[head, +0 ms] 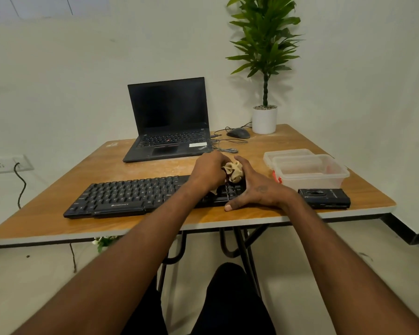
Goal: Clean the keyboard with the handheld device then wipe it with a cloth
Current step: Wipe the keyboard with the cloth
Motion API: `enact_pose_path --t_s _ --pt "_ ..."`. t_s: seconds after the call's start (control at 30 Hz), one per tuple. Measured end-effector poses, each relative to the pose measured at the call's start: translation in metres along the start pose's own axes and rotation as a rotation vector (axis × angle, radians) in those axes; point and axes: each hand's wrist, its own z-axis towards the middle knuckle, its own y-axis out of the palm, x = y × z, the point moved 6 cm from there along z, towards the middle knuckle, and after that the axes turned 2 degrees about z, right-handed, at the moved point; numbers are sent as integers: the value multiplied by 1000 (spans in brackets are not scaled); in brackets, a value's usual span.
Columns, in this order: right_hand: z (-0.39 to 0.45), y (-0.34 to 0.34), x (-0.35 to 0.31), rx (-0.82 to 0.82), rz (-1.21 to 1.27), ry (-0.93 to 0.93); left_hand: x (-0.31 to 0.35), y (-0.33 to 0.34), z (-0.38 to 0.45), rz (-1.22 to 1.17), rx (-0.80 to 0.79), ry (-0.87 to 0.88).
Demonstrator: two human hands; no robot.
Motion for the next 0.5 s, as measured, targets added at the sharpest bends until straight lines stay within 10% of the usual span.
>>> enact_pose_path --t_s 0.27,0.5 --pt "0 -1 0 4 1 -1 3 4 -8 5 49 23" --pt "-1 -1 0 -6 14 5 -9 -2 -23 -57 -208 50"
